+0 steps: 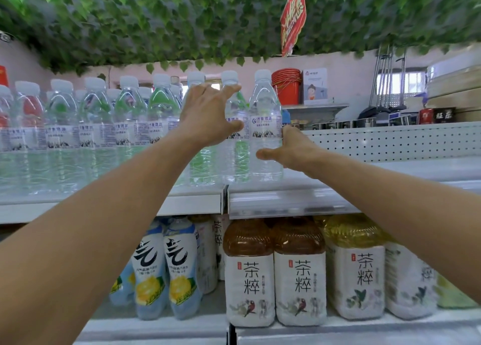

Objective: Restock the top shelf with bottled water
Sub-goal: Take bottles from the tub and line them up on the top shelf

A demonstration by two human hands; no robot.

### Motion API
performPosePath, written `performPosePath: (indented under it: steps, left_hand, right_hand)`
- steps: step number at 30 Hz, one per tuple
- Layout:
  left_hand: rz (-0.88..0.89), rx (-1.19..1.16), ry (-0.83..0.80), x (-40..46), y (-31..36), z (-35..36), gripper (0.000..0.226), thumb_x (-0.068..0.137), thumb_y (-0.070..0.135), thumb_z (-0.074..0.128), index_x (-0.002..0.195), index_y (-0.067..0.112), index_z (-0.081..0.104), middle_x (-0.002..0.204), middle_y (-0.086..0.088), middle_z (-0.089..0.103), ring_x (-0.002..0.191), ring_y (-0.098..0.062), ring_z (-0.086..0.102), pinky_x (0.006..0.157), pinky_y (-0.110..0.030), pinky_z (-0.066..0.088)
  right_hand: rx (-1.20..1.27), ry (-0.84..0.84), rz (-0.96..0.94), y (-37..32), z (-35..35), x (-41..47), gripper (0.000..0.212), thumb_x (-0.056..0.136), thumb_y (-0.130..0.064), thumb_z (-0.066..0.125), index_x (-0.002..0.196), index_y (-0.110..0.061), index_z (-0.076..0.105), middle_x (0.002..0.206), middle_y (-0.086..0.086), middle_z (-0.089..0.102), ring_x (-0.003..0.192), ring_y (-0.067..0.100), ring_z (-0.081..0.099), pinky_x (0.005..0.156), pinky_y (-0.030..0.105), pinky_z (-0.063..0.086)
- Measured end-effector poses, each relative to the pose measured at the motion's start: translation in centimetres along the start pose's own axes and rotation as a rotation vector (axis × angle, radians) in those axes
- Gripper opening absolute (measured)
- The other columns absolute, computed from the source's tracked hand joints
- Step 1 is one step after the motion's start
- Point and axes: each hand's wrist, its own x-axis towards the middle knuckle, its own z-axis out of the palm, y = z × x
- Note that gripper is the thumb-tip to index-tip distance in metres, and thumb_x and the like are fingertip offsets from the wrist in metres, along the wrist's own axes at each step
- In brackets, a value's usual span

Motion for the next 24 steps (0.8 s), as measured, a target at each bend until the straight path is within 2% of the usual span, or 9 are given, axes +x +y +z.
performPosePath:
  steps: [3,5,6,10,14,17,19,21,24]
  left_hand:
    - [-0.007,0.001,-0.001,-0.7,0.3,0.1,0.080,0.089,0.044,0.066,0.155,0.029,0.022,0.152,-0.013,0.036,0.145,-0.030,0.018,0.118,-0.041,0.014]
    - [-0.013,-0.003,0.016,-1.8,0.6,0.2,0.079,0.088,0.045,0.066,0.154,0.027,0.025,0.154,-0.011,0.033,0.146,-0.030,0.016,0.119,-0.041,0.013]
    - [-0.018,-0.020,0.034,-2.8,0.9,0.2,0.077,0.088,0.046,0.066,0.152,0.027,0.028,0.153,-0.010,0.034,0.145,-0.029,0.017,0.119,-0.040,0.015]
    - [-0.027,-0.142,0.118,-8.8,2.8,0.4,0.061,0.089,0.041,0.065,0.144,0.024,0.044,0.144,-0.002,0.043,0.134,-0.023,0.032,0.111,-0.038,0.029]
    - [-0.057,-0.244,0.108,-15.9,5.2,1.4,0.051,0.090,0.038,0.065,0.137,0.025,0.051,0.134,0.001,0.050,0.128,-0.019,0.041,0.100,-0.038,0.038]
    - [-0.088,-0.313,0.075,-20.4,6.6,2.4,0.048,0.087,0.041,0.064,0.131,0.023,0.054,0.122,0.002,0.056,0.116,-0.018,0.052,0.096,-0.041,0.047]
    - [-0.131,-0.371,0.018,-23.1,7.5,3.0,0.043,0.088,0.038,0.066,0.127,0.023,0.055,0.117,0.004,0.058,0.109,-0.014,0.055,0.091,-0.038,0.050]
    - [-0.182,-0.422,-0.083,-25.9,8.4,4.0,0.039,0.090,0.035,0.067,0.125,0.023,0.056,0.112,0.006,0.059,0.099,-0.010,0.056,0.085,-0.032,0.050]
    - [-0.296,-0.501,-0.279,-30.7,9.6,6.4,0.036,0.090,0.033,0.068,0.123,0.021,0.058,0.107,0.006,0.062,0.092,-0.013,0.059,0.081,-0.031,0.050]
  right_hand:
    - [-0.036,-0.039,0.018,-0.2,-0.1,-0.8,0.075,0.071,-0.050,0.079,0.134,-0.021,0.049,0.126,-0.001,0.060,0.117,0.022,0.056,0.101,0.044,0.046]
    - [-0.087,-0.021,-0.004,-0.4,-0.3,-2.3,0.077,0.075,-0.047,0.077,0.138,-0.019,0.045,0.131,-0.002,0.056,0.122,0.021,0.052,0.101,0.039,0.043]
    - [-0.124,0.012,-0.026,-0.4,-0.4,-3.4,0.073,0.080,-0.043,0.076,0.139,-0.016,0.042,0.132,0.000,0.053,0.123,0.020,0.050,0.100,0.037,0.041]
    - [-0.320,0.232,-0.197,-0.7,-1.0,-8.8,0.058,0.091,-0.036,0.064,0.141,-0.017,0.041,0.137,0.001,0.051,0.125,0.020,0.050,0.099,0.047,0.045]
    - [-0.410,0.279,-0.372,0.2,-1.1,-14.2,0.035,0.094,-0.035,0.059,0.127,-0.024,0.055,0.123,-0.007,0.058,0.109,0.013,0.055,0.085,0.037,0.047]
    - [-0.422,0.240,-0.412,1.6,-0.6,-18.0,0.026,0.095,-0.033,0.058,0.119,-0.023,0.060,0.114,-0.008,0.059,0.101,0.011,0.056,0.076,0.030,0.039]
    - [-0.406,0.187,-0.400,3.0,0.1,-20.4,0.022,0.095,-0.032,0.058,0.115,-0.024,0.062,0.109,-0.009,0.061,0.094,0.010,0.056,0.074,0.031,0.044]
    - [-0.376,0.106,-0.372,5.0,1.0,-22.7,0.016,0.094,-0.031,0.058,0.107,-0.026,0.064,0.101,-0.011,0.061,0.086,0.008,0.056,0.073,0.032,0.047]
    - [-0.327,-0.065,-0.267,8.9,2.8,-26.4,0.012,0.091,-0.033,0.057,0.098,-0.028,0.066,0.088,-0.013,0.061,0.079,0.012,0.058,0.071,0.034,0.050]
